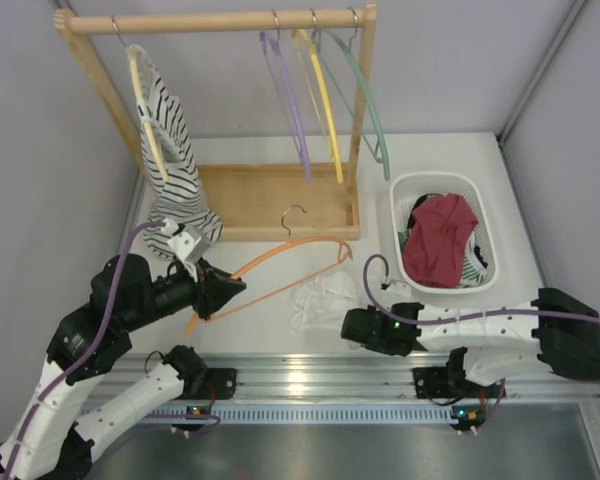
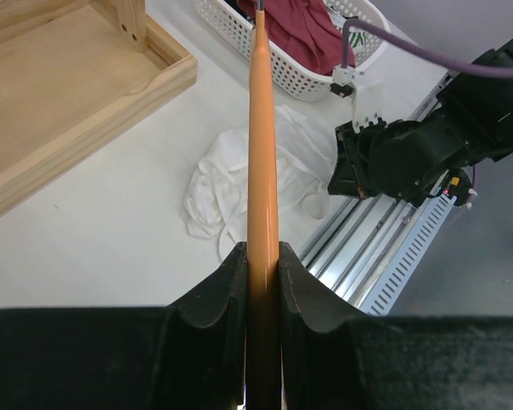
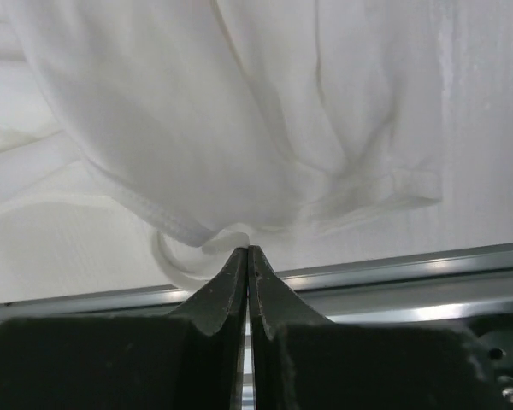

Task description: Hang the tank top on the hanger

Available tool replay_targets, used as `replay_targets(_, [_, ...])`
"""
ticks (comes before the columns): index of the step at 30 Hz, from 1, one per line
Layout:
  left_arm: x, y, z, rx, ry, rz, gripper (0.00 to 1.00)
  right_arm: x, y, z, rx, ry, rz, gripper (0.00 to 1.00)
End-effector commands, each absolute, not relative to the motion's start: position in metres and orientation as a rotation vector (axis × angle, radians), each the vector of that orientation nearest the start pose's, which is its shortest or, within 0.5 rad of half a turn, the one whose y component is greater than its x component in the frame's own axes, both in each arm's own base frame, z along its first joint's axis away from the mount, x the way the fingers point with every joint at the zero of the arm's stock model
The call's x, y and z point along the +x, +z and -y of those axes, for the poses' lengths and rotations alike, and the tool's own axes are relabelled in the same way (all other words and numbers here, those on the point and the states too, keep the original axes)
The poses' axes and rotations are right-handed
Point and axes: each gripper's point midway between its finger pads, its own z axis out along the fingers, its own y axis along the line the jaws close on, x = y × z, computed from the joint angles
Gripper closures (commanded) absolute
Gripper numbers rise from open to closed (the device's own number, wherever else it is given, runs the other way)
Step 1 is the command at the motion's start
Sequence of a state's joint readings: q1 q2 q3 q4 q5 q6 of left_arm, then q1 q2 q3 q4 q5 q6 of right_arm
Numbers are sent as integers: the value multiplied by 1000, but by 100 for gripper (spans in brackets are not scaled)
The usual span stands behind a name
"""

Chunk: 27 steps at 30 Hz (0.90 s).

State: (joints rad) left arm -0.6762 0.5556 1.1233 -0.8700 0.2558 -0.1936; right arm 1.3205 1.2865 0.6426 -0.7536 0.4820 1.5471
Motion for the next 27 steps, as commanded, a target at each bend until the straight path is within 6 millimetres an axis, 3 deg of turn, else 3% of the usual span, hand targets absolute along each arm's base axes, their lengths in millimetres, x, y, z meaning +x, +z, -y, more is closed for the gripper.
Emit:
replay_targets(1, [112, 344, 169, 660, -898, -1773, 100, 99, 49, -181, 286, 107, -2565, 100])
replay_targets(9, [94, 339, 178, 736, -1001, -1788, 100, 100, 82, -157, 264, 116, -2524, 100])
replay_targets(18, [73, 336, 183, 810, -1103, -1797, 100, 111, 125, -151, 227, 148, -2450, 100])
replay_targets(27, [58, 321, 186, 874, -1176, -1843, 100, 115, 142, -148, 181, 165, -2436, 100])
